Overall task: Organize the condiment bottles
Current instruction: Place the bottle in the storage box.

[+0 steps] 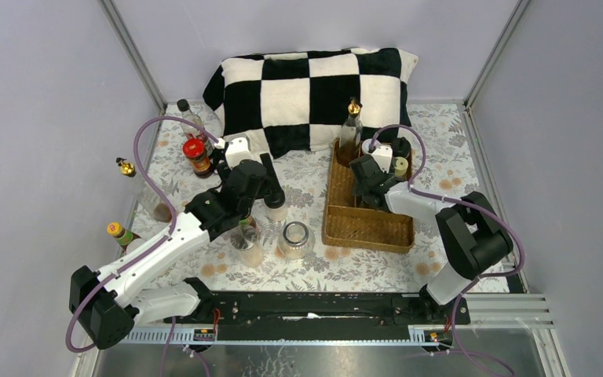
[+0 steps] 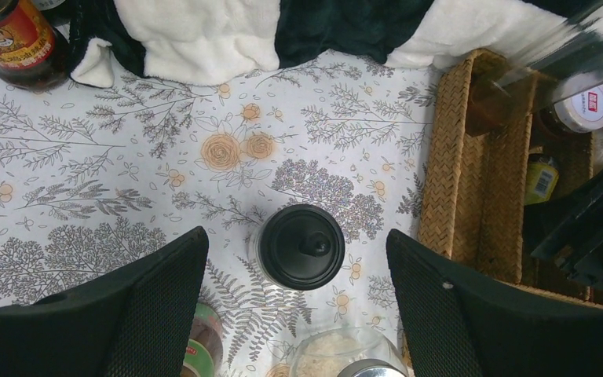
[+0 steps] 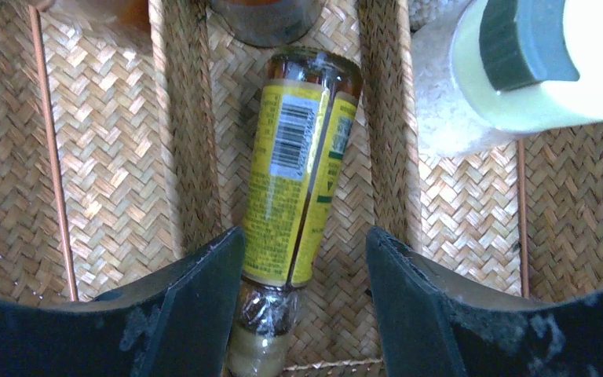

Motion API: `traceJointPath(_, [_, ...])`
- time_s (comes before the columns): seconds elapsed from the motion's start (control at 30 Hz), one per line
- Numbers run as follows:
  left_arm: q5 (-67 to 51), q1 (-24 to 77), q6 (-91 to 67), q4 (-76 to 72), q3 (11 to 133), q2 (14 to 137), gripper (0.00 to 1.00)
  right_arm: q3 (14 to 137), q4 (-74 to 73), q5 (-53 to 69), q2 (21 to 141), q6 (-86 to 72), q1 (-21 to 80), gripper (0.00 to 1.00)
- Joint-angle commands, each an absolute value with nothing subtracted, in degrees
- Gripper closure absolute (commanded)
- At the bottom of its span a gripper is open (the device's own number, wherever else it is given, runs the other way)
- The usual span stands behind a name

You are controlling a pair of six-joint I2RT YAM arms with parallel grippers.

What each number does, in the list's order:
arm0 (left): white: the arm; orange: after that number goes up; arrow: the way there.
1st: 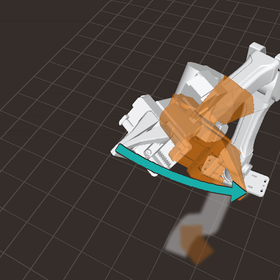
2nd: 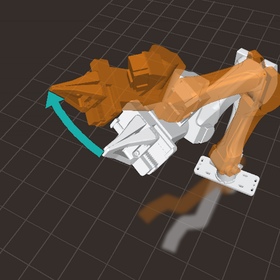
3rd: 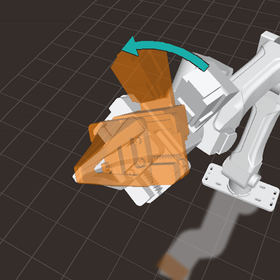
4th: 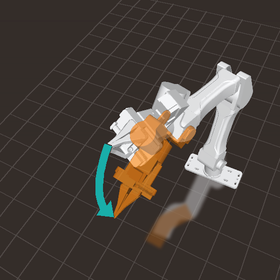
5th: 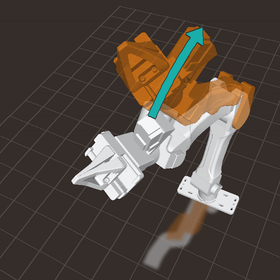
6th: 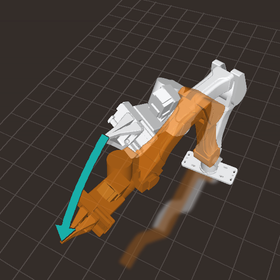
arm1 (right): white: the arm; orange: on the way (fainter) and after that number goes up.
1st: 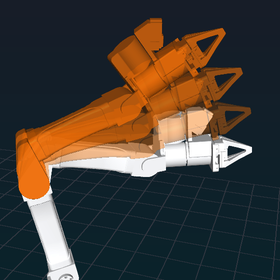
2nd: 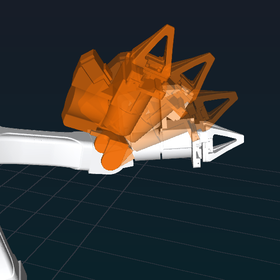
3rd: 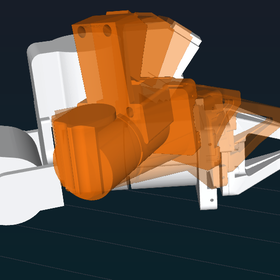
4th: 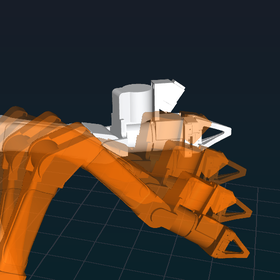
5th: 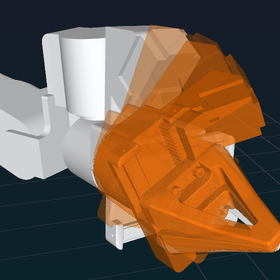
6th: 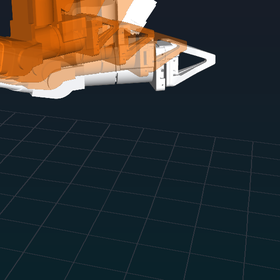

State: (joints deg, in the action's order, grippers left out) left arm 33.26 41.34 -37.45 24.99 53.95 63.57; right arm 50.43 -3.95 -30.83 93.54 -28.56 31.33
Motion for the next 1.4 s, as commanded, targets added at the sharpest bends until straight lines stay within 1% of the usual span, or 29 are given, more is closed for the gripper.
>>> traceJointPath(0.0, [34.43, 41.07, -36.15, 26.35, 54.18, 62.9, 0.12, 50.08, -2.11, -26.41, 99.34, -29.71, 30.4, 0.32])
traceJointPath(0.5, [34.54, 41.08, -36.26, 26.52, 54.32, 62.93, 0.12, 48.91, 3.34, -22.88, 107.83, -31.61, 29.8, 0.32])
traceJointPath(0.53, [34.54, 41.12, -36.29, 26.51, 54.32, 62.93, 0.12, 49.07, 3.2, -22.87, 108.16, -31.76, 29.84, 0.33])
traceJointPath(0.63, [34.39, 41.08, -36.51, 26.52, 54.32, 62.85, 0.12, 50.0, 2.29, -23.01, 108.77, -31.65, 29.76, 0.52])
traceJointPath(0.67, [34.37, 41.12, -36.57, 26.49, 54.25, 62.83, 0.12, 50.27, 1.98, -23.19, 108.99, -31.74, 29.72, 0.54])
traceJointPath(0.8, [34.36, 41.08, -36.64, 26.58, 54.25, 62.34, 0.12, 50.56, 1.63, -23.16, 110.54, -31.92, 29.69, 0.56])
traceJointPath(0.83, [34.49, 41.06, -36.58, 26.7, 54.23, 62.2, 0.12, 50.35, 1.71, -23.04, 111.01, -32.06, 29.7, 0.6])
traceJointPath(0.9, [34.7, 41.08, -36.5, 27.0, 54.18, 61.8, 0.12, 49.83, 1.91, -22.75, 111.69, -32.13, 29.7, 0.64])
traceJointPath(0.93, [34.84, 41.1, -36.57, 27.05, 54.19, 61.63, 0.12, 49.35, 2.22, -22.85, 111.48, -32.15, 29.71, 0.68])
traceJointPath(1.0, [34.89, 41.13, -36.68, 27.12, 53.93, 61.32, 0.12, 48.8, 1.93, -23.24, 110.9, -32.29, 29.59, 0.8])
traceJointPath(1.17, [34.46, 41.13, -37.08, 27.23, 53.86, 61.26, 0.12, 47.68, 1.62, -23.43, 107.33, -31.93, 29.54, 0.99])
traceJointPath(1.37, [34.4, 41.12, -37.42, 27.39, 53.61, 60.48, 0.12, 48.06, -1.08, -24.37, 104.28, -31.3, 29.64, 1.0])
